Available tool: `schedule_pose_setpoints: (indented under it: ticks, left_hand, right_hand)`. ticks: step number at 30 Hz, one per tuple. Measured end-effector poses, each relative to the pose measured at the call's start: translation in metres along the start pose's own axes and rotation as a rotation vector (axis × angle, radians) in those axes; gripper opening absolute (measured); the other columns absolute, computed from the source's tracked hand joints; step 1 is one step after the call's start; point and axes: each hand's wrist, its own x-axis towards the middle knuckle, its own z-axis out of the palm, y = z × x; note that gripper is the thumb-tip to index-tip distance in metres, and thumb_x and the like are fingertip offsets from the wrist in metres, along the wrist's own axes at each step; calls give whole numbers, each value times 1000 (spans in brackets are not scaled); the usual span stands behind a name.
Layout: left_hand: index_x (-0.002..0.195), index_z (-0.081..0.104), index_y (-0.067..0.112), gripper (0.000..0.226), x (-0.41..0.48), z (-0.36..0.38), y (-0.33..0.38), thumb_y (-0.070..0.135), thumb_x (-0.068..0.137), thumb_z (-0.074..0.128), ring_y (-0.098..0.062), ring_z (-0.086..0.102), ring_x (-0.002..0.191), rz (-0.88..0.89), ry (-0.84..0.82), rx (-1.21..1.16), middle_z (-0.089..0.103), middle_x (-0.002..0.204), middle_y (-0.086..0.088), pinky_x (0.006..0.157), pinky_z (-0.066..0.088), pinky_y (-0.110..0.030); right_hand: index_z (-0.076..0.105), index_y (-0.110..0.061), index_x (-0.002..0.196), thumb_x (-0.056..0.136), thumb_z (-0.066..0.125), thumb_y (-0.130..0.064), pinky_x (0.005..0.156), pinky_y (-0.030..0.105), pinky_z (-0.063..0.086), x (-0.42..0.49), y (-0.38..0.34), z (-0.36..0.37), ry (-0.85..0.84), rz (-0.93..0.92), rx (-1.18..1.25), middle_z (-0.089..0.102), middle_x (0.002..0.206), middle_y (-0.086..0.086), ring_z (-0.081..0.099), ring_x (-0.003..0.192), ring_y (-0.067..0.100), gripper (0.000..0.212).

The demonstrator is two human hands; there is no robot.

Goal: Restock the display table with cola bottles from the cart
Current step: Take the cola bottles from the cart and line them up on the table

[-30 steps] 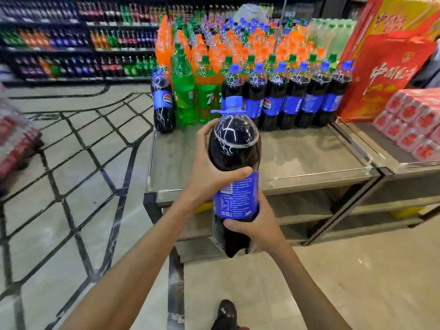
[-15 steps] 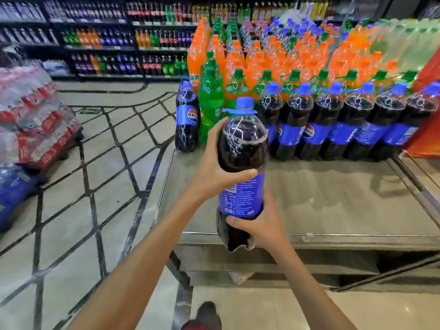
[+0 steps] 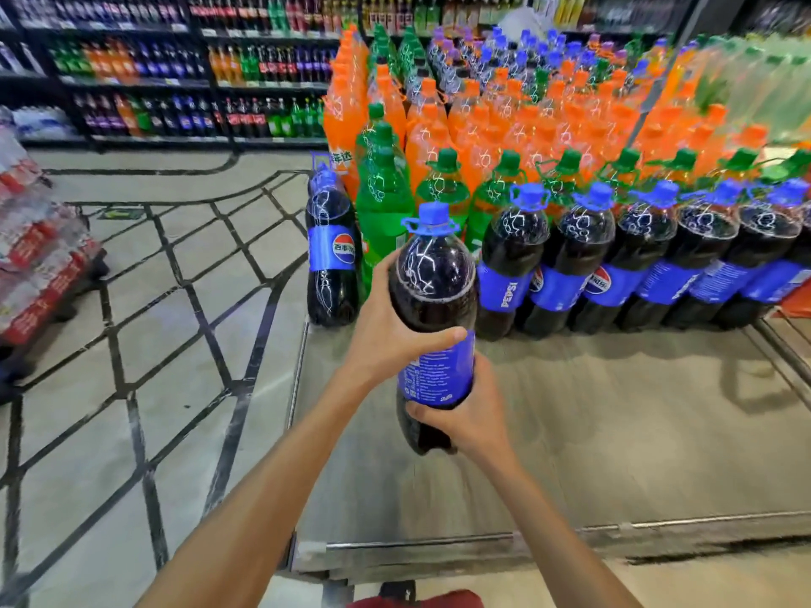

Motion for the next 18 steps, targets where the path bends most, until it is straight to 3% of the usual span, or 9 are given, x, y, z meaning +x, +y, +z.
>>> schedule_pose_setpoints:
  ticks: [3, 7, 9, 13, 18]
  left_hand:
    - [144, 36, 19, 114, 17, -4, -21, 40, 49, 95, 5, 55, 124, -11, -11, -6, 56, 134, 21, 103, 43, -18]
    - [144, 33, 19, 117, 36, -4, -43, 42, 46, 94, 7, 53, 124, -28, -38, 14, 53, 133, 26, 103, 42, -16]
    - [143, 33, 20, 117, 48, -2, -49, 40, 46, 95, 5, 53, 125, -27, -60, 25, 53, 133, 26, 106, 42, -21]
    - [137, 32, 31, 109, 70, 4, -57, 27, 49, 97, 12, 53, 121, -1, -149, 94, 49, 123, 46, 102, 40, -13]
    - [133, 28, 41, 111, 89, 12, -71, 15, 53, 100, 16, 53, 116, 7, -226, 130, 51, 129, 30, 95, 40, -6]
  right_hand:
    - [49, -28, 126, 46, 97, -40, 76, 19, 51, 20, 10, 13, -7, 11, 8, 67, 112, -16, 65, 96, -3, 94]
    - [48, -30, 126, 48, 96, -38, 80, 22, 53, 44, 21, 23, 3, 30, -1, 66, 113, -14, 65, 98, -1, 92]
    - [46, -31, 126, 50, 98, -33, 79, 19, 52, 57, 24, 25, 10, 37, 4, 67, 112, -16, 64, 98, -5, 91]
    - [41, -31, 125, 55, 99, -25, 73, 5, 44, 81, 30, 29, 23, 47, -4, 61, 112, -23, 57, 95, -20, 92]
    - [39, -26, 124, 56, 99, -26, 70, 8, 45, 104, 45, 34, 65, 91, -3, 61, 110, -22, 58, 94, -18, 91]
